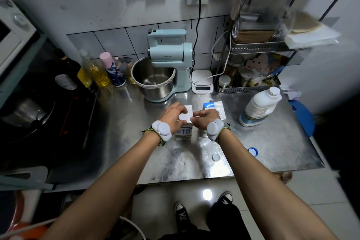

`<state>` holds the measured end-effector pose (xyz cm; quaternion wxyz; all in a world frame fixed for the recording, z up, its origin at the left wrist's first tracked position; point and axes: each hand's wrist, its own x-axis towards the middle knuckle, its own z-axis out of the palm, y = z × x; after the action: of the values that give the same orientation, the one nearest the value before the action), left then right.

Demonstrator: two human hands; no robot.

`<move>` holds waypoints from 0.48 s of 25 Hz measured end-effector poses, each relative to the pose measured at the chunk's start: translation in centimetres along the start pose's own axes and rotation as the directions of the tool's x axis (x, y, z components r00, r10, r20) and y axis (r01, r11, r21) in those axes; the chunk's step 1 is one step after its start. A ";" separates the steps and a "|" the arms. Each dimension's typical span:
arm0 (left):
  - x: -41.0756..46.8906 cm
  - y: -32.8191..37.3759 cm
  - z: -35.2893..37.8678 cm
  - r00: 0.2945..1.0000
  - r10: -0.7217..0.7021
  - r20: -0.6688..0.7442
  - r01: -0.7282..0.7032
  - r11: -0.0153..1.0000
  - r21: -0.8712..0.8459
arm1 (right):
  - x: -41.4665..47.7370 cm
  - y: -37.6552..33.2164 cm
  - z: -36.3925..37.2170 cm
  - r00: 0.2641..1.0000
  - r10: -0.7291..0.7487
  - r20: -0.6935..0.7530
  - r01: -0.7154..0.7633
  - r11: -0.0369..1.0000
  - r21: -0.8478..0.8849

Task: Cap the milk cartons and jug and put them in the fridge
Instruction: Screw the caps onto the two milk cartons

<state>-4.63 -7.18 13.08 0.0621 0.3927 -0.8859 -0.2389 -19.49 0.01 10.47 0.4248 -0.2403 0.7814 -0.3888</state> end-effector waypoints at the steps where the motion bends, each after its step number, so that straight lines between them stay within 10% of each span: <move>1: -0.3 0.1 0.2 0.998 -0.051 -0.030 0.051 0.999 -0.003 | 0.1 0.1 0.1 1.000 0.001 -0.001 -0.001 1.000 -0.005; 12: -0.3 0.3 1.0 0.996 0.006 -0.087 -0.008 1.000 -0.024 | -0.2 -0.2 0.4 0.998 -0.044 -0.038 0.041 0.997 -0.071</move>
<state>-4.96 -6.42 12.40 0.1062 0.3988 -0.8808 -0.2324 -19.05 -0.15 10.59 0.3923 -0.2639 0.7975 -0.3748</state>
